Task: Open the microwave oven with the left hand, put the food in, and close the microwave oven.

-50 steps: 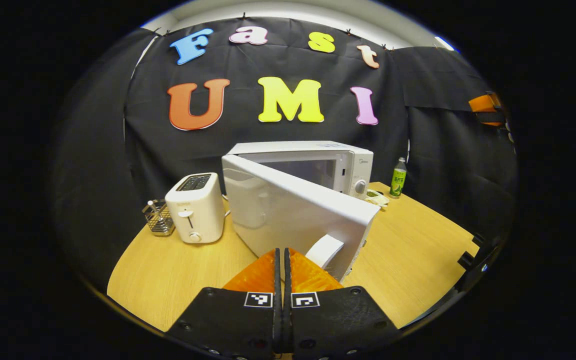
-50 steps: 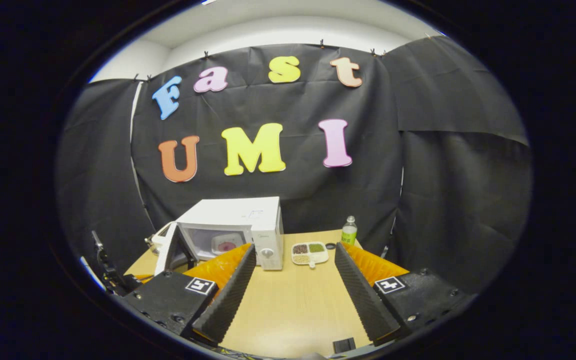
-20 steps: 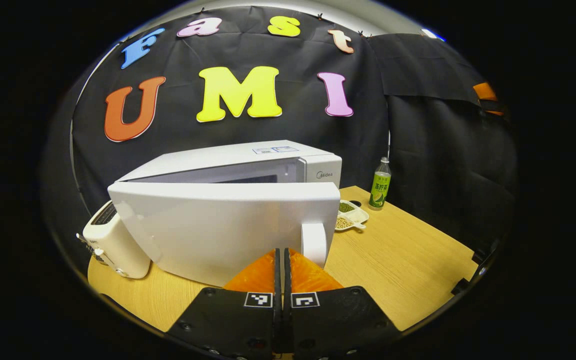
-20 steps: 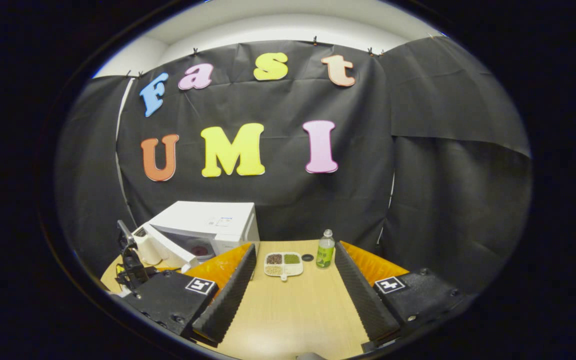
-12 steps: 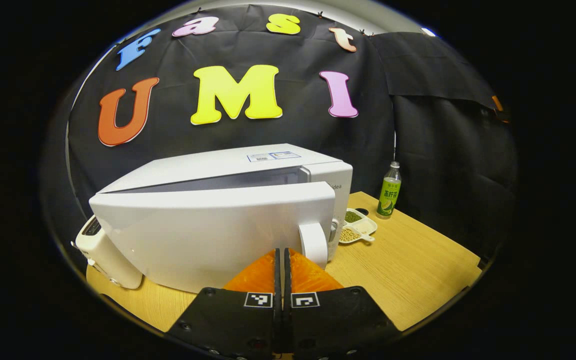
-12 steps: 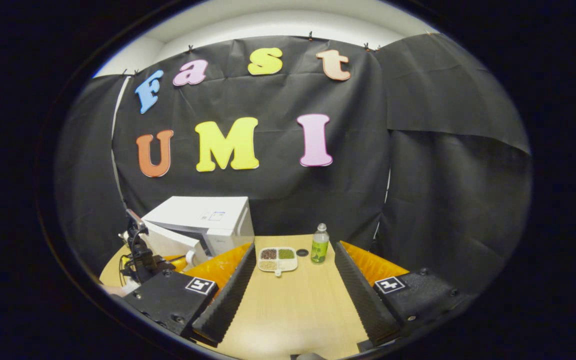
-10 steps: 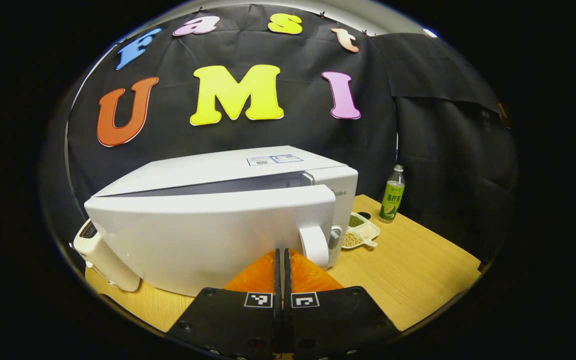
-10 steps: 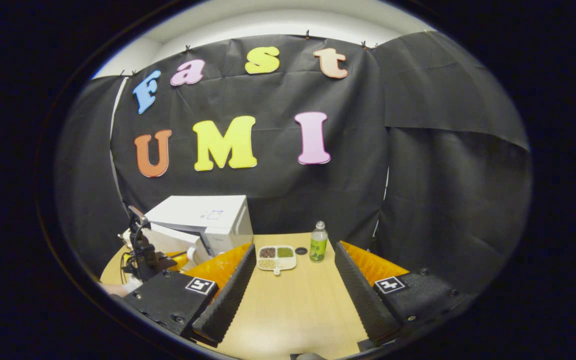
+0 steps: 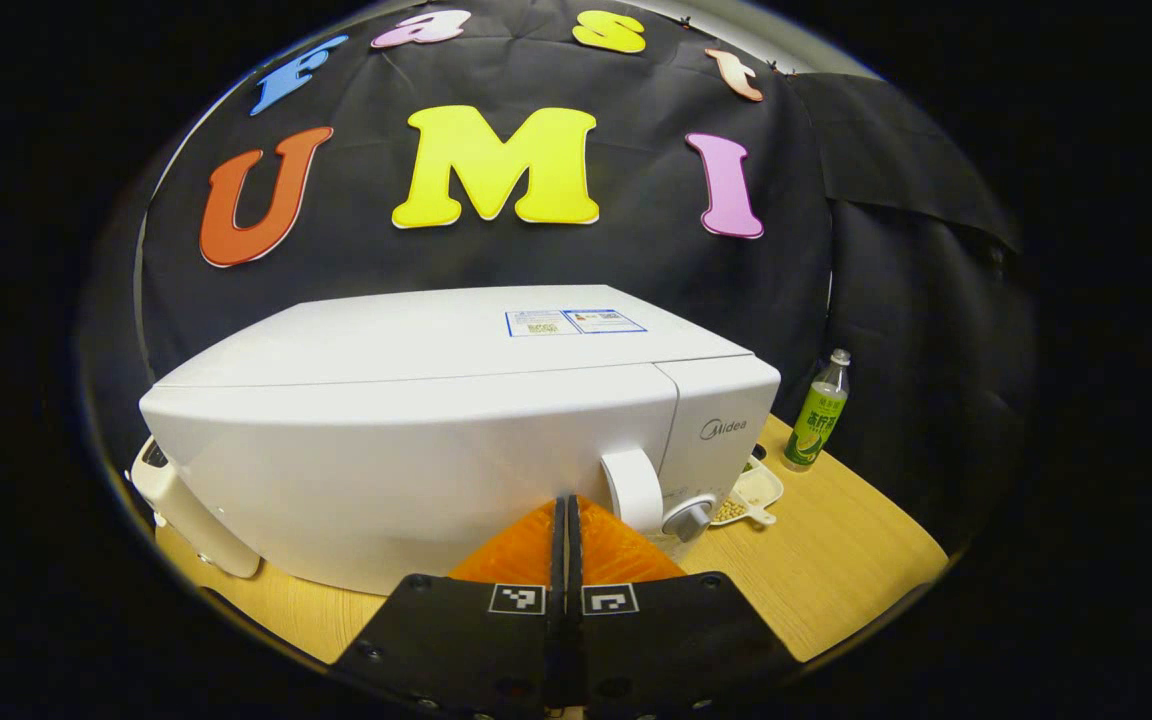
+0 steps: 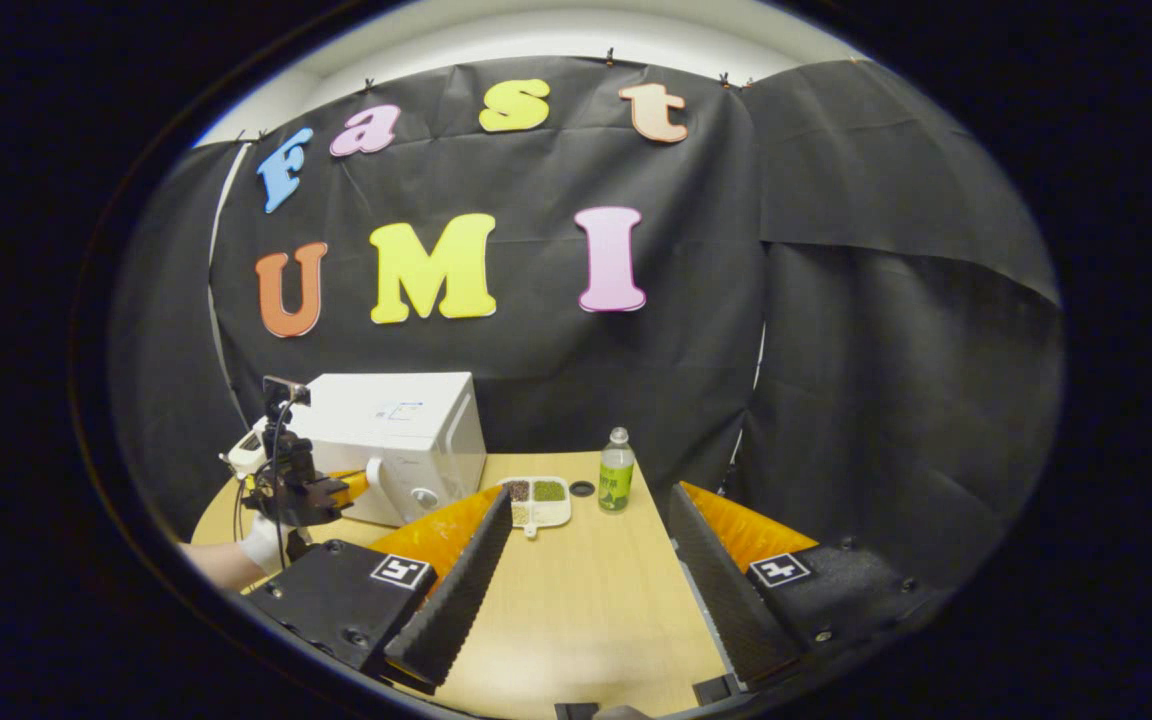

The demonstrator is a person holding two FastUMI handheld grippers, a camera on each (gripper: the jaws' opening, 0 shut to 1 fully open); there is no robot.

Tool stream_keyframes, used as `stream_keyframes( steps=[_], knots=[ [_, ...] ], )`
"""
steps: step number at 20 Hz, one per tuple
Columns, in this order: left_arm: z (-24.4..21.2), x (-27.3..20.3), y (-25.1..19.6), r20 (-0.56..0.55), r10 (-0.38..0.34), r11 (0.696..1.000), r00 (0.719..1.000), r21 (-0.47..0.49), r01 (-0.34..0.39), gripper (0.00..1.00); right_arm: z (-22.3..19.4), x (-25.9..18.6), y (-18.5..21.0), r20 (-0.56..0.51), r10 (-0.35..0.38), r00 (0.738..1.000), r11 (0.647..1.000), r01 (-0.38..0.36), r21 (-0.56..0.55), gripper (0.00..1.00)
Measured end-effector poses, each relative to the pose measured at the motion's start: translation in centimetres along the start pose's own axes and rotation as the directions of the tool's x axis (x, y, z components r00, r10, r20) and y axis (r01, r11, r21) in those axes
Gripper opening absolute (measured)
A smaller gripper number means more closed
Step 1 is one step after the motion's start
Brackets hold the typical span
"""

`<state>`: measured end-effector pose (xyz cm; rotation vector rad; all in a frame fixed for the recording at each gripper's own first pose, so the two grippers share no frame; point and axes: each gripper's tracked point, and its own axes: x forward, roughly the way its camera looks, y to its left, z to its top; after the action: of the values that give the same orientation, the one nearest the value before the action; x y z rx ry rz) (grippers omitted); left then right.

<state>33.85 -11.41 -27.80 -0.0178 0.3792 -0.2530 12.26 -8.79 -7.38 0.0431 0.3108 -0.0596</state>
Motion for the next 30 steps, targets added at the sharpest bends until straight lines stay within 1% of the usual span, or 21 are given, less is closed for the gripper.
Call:
stream_keyframes(
  steps=[1,2,4,6,12,13,14,15,16,17,19,20,21,22,23,24,26,27,28,29,30],
  knots=[
    [0.0,0.1,0.0,-0.003,0.0,1.0,1.0,0.006,0.0,0.0,0.1,0.1,0.1,0.002,0.003,1.0,1.0,-0.003,0.0,0.92],
    [0.0,0.0,-0.1,0.002,-0.001,1.0,1.0,0.011,0.001,0.0,0.1,0.1,0.2,0.001,0.009,1.0,1.0,-0.009,-0.002,1.0],
    [-0.1,-0.2,0.1,-0.004,0.01,1.0,1.0,0.012,-0.01,0.0,0.2,0.2,0.4,0.003,0.014,1.0,1.0,-0.014,-0.008,1.0],
    [0.5,-1.2,-0.3,0.014,0.001,1.0,1.0,0.009,-0.001,0.0,0.6,0.2,0.8,0.01,0.023,1.0,1.0,-0.022,-0.014,1.0],
    [3.5,-6.2,-0.3,0.084,0.009,0.998,0.996,0.067,-0.015,0.0,1.4,-0.1,3.0,0.045,0.065,0.997,0.998,-0.065,-0.003,1.0],
    [3.9,-7.1,-0.3,0.095,0.017,0.997,0.995,0.077,-0.024,0.0,1.2,-0.2,3.4,0.043,0.07,0.997,0.998,-0.07,-0.004,0.92],
    [4.3,-7.9,0.0,0.106,0.036,0.995,0.994,0.088,-0.046,0.0,0.9,-0.4,3.6,0.037,0.072,0.997,0.997,-0.071,-0.007,0.92],
    [4.7,-9.1,0.5,0.119,0.067,0.992,0.991,0.099,-0.079,0.0,0.7,-0.7,3.9,0.037,0.07,0.997,0.997,-0.07,-0.013,1.0],
    [5.1,-10.0,1.0,0.135,0.102,0.987,0.986,0.109,-0.117,0.0,0.7,-1.0,4.2,0.039,0.07,0.997,0.997,-0.069,-0.025,1.0],
    [5.5,-10.9,0.8,0.151,0.105,0.986,0.983,0.115,-0.123,0.0,0.6,-1.5,4.5,0.039,0.072,0.997,0.997,-0.071,-0.034,1.0],
    [5.9,-12.9,0.6,0.177,0.123,0.981,0.976,0.13,-0.147,0.95,0.7,-2.2,5.3,0.043,0.079,0.996,0.996,-0.077,-0.042,1.0],
    [6.4,-14.7,0.3,0.19,0.123,0.978,0.974,0.142,-0.151,0.94,0.8,-2.7,5.7,0.052,0.086,0.995,0.995,-0.084,-0.044,0.92],
    [7.0,-16.4,0.1,0.207,0.122,0.979,0.971,0.139,-0.152,0.95,1.2,-3.0,6.1,0.063,0.093,0.994,0.995,-0.09,-0.045,1.0],
    [7.6,-18.0,-0.4,0.221,0.107,0.982,0.969,0.129,-0.137,0.96,1.2,-3.4,6.5,0.067,0.098,0.993,0.994,-0.095,-0.048,0.92],
    [8.4,-19.8,-0.9,0.241,0.087,0.987,0.967,0.114,-0.117,0.96,1.3,-3.6,7.0,0.075,0.103,0.992,0.993,-0.099,-0.055,1.0],
    [9.2,-21.7,-1.0,0.263,0.08,0.989,0.962,0.098,-0.109,0.96,1.5,-4.0,7.5,0.082,0.109,0.991,0.993,-0.104,-0.063,1.0],
    [10.4,-25.6,0.3,0.292,0.116,0.986,0.949,0.081,-0.146,0.96,1.9,-4.6,8.6,0.103,0.122,0.987,0.991,-0.115,-0.074,1.0],
    [10.7,-27.5,1.3,0.297,0.146,0.982,0.944,0.072,-0.175,0.96,2.1,-5.0,9.2,0.115,0.125,0.985,0.99,-0.116,-0.076,0.92],
    [11.0,-29.3,2.3,0.302,0.182,0.977,0.936,0.056,-0.208,0.96,2.4,-5.3,9.6,0.132,0.127,0.983,0.99,-0.117,-0.079,1.0],
    [11.1,-30.8,3.1,0.303,0.203,0.974,0.931,0.038,-0.224,0.96,2.5,-5.8,10.2,0.145,0.131,0.981,0.989,-0.119,-0.085,1.0],
    [10.9,-32.2,3.4,0.296,0.206,0.974,0.933,0.026,-0.223,0.96,2.6,-6.2,10.8,0.157,0.137,0.978,0.988,-0.124,-0.092,0.92]
  ],
)
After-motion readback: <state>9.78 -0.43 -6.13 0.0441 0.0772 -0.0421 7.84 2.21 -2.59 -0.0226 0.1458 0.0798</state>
